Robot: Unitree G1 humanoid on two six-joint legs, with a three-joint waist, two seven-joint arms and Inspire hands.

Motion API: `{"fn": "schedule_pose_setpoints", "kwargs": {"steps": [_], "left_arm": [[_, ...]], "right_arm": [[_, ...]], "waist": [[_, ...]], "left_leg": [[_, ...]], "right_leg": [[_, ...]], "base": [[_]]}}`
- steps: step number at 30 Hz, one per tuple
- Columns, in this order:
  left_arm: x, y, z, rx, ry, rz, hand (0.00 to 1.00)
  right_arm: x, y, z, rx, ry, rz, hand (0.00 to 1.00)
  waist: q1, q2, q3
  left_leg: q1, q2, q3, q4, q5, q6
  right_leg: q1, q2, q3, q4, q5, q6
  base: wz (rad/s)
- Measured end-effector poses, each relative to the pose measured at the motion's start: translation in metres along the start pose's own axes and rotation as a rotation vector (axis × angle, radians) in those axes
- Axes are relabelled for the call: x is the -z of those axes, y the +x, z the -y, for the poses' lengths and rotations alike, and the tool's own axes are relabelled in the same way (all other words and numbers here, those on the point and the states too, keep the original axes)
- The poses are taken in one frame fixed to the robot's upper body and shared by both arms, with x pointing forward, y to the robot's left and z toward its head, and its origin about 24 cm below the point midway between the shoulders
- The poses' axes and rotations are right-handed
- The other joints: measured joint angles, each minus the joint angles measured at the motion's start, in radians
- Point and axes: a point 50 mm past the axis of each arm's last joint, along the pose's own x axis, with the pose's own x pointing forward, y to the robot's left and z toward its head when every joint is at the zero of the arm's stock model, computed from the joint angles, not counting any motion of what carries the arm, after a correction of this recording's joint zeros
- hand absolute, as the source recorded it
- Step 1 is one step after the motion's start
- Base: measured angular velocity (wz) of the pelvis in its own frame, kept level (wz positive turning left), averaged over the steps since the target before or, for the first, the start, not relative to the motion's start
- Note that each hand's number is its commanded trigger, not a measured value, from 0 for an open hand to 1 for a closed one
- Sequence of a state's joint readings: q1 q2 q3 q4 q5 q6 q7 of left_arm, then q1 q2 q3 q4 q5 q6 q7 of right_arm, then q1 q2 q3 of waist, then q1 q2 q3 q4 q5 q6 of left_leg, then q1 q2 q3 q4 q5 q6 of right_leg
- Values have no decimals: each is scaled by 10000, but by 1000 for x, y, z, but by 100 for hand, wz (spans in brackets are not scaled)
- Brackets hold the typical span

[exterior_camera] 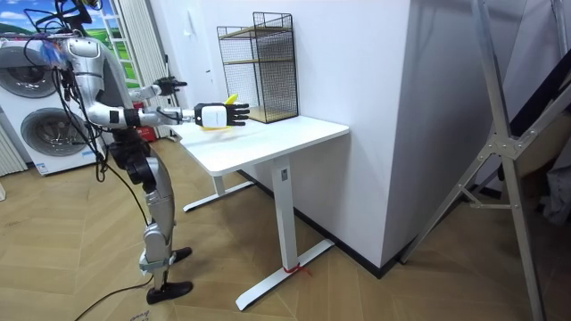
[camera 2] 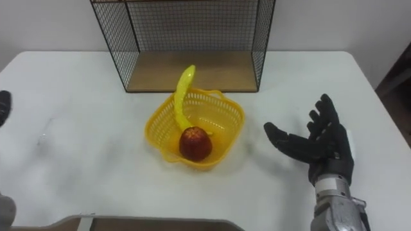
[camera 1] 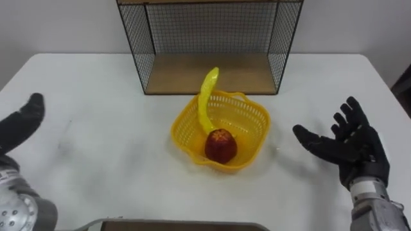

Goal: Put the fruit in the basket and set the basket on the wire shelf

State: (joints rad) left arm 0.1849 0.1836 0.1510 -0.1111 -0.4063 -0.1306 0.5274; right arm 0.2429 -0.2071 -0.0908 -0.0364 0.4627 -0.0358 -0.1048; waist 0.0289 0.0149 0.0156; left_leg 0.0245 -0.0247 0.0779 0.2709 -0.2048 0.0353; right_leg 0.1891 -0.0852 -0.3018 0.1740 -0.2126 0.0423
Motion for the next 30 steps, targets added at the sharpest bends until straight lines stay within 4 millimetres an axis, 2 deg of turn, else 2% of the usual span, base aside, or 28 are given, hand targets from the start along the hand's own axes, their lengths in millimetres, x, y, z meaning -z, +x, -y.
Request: {"fn": "schedule_pose_setpoints", "kwargs": {"steps": [8, 11, 16, 20, 23, 26, 30], "left_arm": [[18, -17, 34, 2867, -725, -1065, 0], [25, -24, 43, 3795, -928, -1423, 0], [41, -32, 50, 4703, -942, -2135, 0], [60, -41, 51, 5213, -644, -2946, 0], [64, -44, 52, 5464, -604, -3120, 0], [64, -44, 53, 5538, -627, -3117, 0], [63, -44, 58, 5642, -770, -3063, 0]], "right_arm": [[15, 0, -28, -1597, 28, -502, 0], [18, 0, -33, -2024, 69, -598, 0], [18, -1, -37, -2242, 274, -548, 0], [33, -1, -44, -2319, 460, -1006, 0], [42, -2, -43, -2287, 444, -1366, 0], [45, -3, -44, -2333, 640, -1502, 0], [45, -3, -46, -2469, 930, -1536, 0]], "waist": [[-204, -49, 6], [-274, -43, 0], [-239, -122, -59], [-371, -138, -62], [-467, -103, -54], [-473, -40, -29], [-520, 24, -16]], "left_leg": [[152, 109, 264, -39, -16, 9], [197, 125, 292, -47, -15, 10], [261, 154, 532, -130, -13, 9], [224, 231, 588, -142, -17, 15], [202, 258, 630, -115, -19, 21], [194, 311, 811, -139, -20, 19], [192, 320, 830, -137, -21, 17]], "right_leg": [[-2, 14, 248, 12, 16, 3], [-24, 11, 289, 27, 22, -5], [-141, 32, 517, 144, 35, -26], [-170, 32, 526, 139, 94, -30], [-307, 40, 573, 161, 132, -41], [-320, 92, 781, 163, 163, -60], [-373, 105, 801, 163, 168, -67]], "base": [[-8], [-3], [-14], [-7], [-5], [-17], [-2]]}}
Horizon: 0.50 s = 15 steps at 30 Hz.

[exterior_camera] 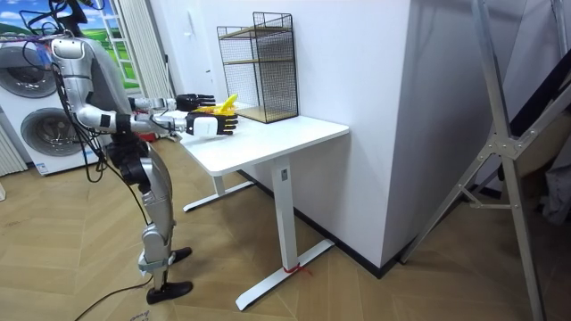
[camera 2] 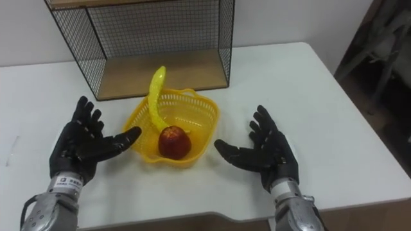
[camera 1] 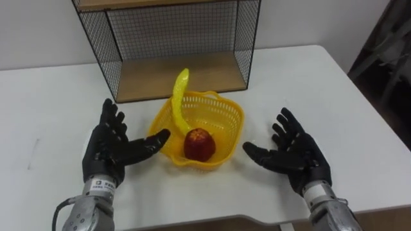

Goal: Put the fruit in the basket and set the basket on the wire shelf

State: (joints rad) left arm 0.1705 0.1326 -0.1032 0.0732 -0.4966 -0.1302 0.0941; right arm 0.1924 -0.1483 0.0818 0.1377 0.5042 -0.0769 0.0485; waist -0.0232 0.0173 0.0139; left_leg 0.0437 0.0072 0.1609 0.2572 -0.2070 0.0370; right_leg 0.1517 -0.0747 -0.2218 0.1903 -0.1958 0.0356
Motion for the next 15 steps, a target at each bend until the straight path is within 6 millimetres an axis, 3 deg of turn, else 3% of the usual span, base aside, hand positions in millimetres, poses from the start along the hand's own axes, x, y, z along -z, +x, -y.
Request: {"fn": "schedule_pose_setpoints", "kwargs": {"steps": [15], "left_arm": [[0, 4, 11, 730, -167, 103, 0]], "right_arm": [[-1, 2, -7, -705, 176, 169, 0]], "waist": [[6, 141, -31]], "left_leg": [[-64, -10, 39, -17, -4, -19]], "right_leg": [[-97, 33, 27, -13, 9, -15]], "base": [[0]]}}
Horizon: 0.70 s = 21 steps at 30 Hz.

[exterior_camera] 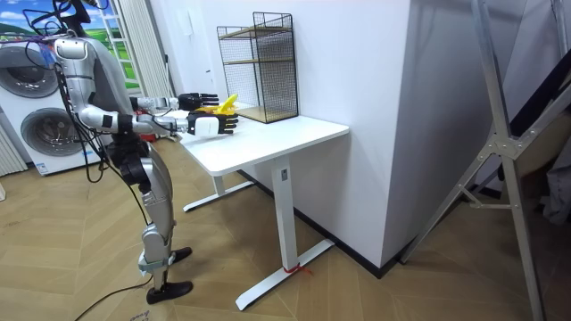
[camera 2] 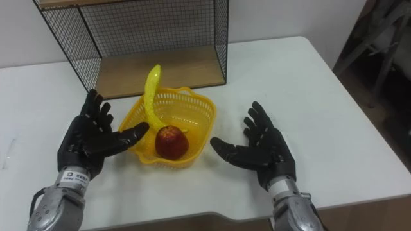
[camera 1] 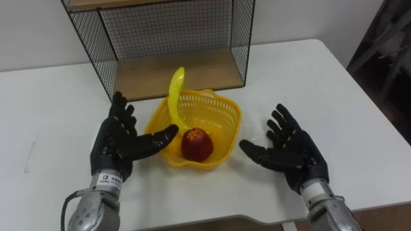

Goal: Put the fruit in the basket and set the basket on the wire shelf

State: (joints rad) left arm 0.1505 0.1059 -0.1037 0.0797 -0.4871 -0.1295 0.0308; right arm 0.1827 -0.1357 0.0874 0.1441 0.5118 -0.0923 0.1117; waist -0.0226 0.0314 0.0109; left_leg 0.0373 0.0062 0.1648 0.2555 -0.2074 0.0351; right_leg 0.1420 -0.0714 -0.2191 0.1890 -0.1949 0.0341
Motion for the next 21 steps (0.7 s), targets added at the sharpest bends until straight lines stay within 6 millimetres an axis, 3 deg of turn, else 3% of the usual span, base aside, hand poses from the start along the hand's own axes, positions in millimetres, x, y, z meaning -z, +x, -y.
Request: {"fn": "schedule_pose_setpoints", "kwargs": {"steps": [6, 11, 21], "left_arm": [[0, 0, 0, 27, -12, 0, 0], [0, 0, 1, 40, -20, 13, 0], [-4, 8, 15, 670, -327, 141, 0]], "right_arm": [[2, 1, -6, -204, 515, 11, 0], [0, 3, -7, -327, 902, 127, 0], [-9, 15, -22, -1066, 1398, 458, 0]], "waist": [[8, 0, 11], [-1, -97, 73], [-3, -118, 56]], "left_leg": [[-2, 3, -1, 4, 0, 0], [-29, 3, -1, 23, 0, 0], [-97, 4, 37, 39, 3, -3]], "right_leg": [[7, -3, 0, 6, 0, 0], [-2, -4, -1, 8, 0, 0], [-127, -3, 25, 17, 1, -1]], "base": [[0], [0], [-1]]}}
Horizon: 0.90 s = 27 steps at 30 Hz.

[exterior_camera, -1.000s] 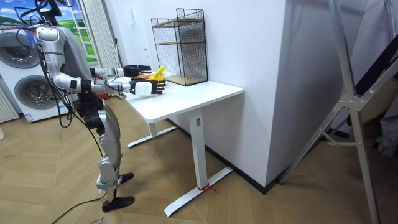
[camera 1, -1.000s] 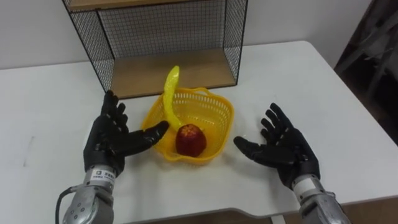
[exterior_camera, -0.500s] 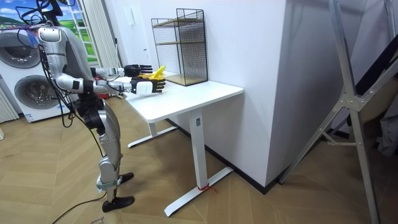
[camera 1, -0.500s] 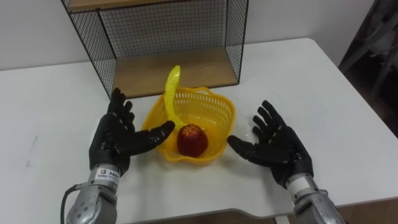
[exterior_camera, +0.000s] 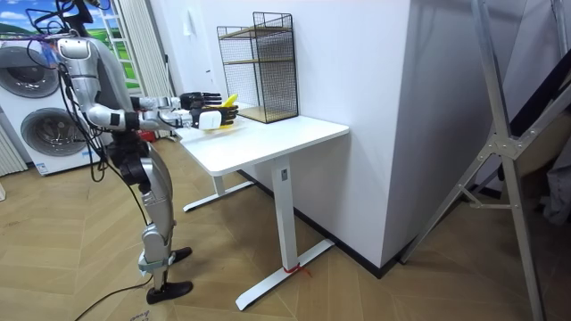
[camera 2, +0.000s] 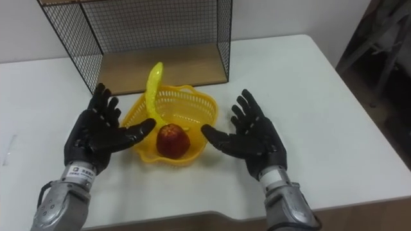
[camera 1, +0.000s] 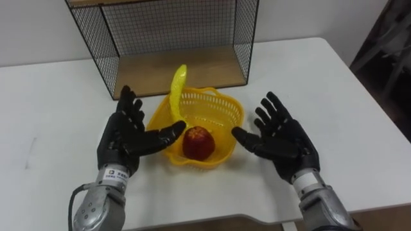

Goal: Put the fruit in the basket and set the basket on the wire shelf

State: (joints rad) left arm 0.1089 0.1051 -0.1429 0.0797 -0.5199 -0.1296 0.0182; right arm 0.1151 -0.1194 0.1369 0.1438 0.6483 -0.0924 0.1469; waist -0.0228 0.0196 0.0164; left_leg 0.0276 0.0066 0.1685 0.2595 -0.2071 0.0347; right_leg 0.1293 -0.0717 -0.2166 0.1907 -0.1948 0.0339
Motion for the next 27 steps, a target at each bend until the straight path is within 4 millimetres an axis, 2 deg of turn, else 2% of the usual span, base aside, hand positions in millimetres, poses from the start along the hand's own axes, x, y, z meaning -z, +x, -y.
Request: {"fn": "schedule_pose_setpoints", "kwargs": {"steps": [5, 10, 21, 27], "left_arm": [[3, 0, 5, 330, -19, -139, 0], [6, -1, 4, 355, -189, -278, 0], [15, -3, 7, 558, -250, -662, 0], [15, -3, 6, 552, -187, -715, 0]], "right_arm": [[-1, 6, -9, -414, 447, 69, 0], [-2, 8, -12, -544, 536, 116, 0], [-2, 8, -12, -575, 475, 117, 0], [-2, 8, -13, -583, 474, 115, 0]], "waist": [[17, -48, 5], [-4, -134, -9], [0, -127, -9], [1, -48, -3]], "left_leg": [[105, 32, 200, -97, 1, -1], [138, 52, 207, -151, 0, -2], [94, 84, 230, -110, -2, -4], [36, 129, 232, -26, -10, -18]], "right_leg": [[-32, -1, 217, -10, 0, 1], [-17, 4, 228, -21, 1, 2], [-55, 15, 250, -16, 3, 1], [-74, 50, 248, -15, 16, -21]], "base": [[-11], [-1], [0], [0]]}}
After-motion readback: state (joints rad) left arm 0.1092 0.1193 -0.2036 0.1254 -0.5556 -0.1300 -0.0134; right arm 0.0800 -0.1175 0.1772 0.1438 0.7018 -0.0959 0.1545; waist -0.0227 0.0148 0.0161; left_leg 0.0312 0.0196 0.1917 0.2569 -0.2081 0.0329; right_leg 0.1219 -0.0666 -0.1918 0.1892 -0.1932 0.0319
